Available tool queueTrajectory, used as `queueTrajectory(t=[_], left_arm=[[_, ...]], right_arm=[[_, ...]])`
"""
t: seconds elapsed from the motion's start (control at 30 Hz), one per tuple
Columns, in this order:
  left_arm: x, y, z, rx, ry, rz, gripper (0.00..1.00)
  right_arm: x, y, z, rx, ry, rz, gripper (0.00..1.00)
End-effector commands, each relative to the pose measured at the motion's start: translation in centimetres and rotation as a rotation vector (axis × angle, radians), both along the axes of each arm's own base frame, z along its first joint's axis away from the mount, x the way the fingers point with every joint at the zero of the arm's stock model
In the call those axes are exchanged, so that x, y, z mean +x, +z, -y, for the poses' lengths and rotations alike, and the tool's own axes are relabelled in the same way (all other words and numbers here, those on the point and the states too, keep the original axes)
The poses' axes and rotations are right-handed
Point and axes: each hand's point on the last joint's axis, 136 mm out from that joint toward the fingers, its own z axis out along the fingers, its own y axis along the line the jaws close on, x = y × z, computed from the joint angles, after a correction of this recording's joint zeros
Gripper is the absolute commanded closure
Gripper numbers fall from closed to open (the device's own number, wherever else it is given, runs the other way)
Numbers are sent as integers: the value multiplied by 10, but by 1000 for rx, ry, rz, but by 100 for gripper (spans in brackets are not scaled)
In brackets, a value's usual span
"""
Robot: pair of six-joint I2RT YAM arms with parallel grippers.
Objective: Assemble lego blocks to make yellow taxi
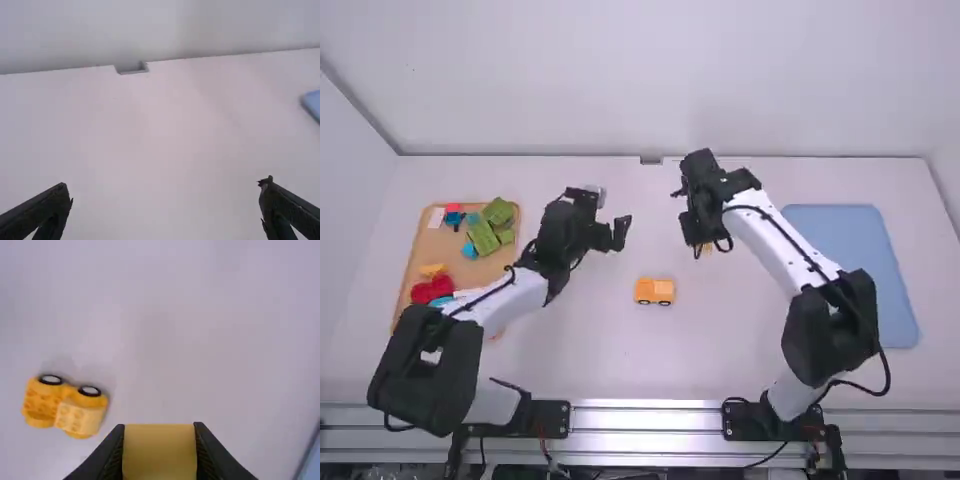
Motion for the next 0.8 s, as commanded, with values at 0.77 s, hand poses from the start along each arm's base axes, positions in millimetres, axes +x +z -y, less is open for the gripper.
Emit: queueTrajectory(t=[0.77], left_arm=[[-153, 151, -163, 153, 532, 290, 1]], right_arm=[[2, -13, -184, 117, 817, -17, 96]])
